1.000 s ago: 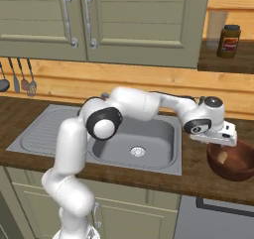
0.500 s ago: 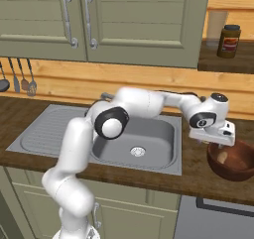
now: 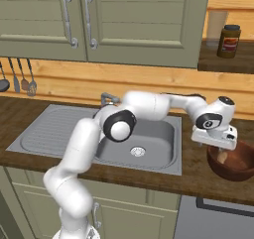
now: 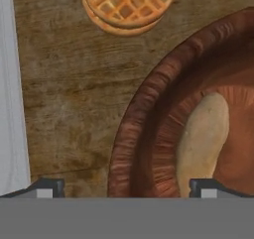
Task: Pick the sweet potato from the sink and place it in the bowl. Then pick the bowl and place it in the microwave. Then close the microwave door and press the start button.
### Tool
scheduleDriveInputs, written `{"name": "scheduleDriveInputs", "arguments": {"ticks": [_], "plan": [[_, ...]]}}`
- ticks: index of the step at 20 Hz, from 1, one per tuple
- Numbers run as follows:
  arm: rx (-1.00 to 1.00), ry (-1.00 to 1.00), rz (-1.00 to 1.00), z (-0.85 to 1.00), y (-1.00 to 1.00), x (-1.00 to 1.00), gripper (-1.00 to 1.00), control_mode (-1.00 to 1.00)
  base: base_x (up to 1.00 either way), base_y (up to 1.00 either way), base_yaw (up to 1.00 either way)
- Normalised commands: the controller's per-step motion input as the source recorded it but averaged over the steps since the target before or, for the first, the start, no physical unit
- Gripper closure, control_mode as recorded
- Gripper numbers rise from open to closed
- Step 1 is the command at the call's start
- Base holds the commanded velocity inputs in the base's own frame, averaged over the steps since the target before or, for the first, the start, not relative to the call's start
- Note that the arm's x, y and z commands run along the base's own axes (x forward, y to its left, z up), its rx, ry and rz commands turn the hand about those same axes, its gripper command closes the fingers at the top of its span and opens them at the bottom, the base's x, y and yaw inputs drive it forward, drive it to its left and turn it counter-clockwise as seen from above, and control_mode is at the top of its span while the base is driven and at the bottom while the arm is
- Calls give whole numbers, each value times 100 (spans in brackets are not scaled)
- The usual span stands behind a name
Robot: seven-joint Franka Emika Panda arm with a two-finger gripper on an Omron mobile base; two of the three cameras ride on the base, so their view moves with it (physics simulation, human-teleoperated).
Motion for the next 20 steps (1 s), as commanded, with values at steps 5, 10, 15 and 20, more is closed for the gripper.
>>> {"name": "scheduleDriveInputs", "arguments": {"ticks": [5, 10, 15, 20], "plan": [[3, 4, 3, -31, 0, 0, -100, -100, 0, 0, 0], [1, 1, 2, -25, 1, 0, 100, -100, 0, 0, 0], [0, 0, 2, -5, 0, 0, 100, -100, 0, 0, 0], [0, -2, 0, 0, 7, -2, 100, -100, 0, 0, 0]]}}
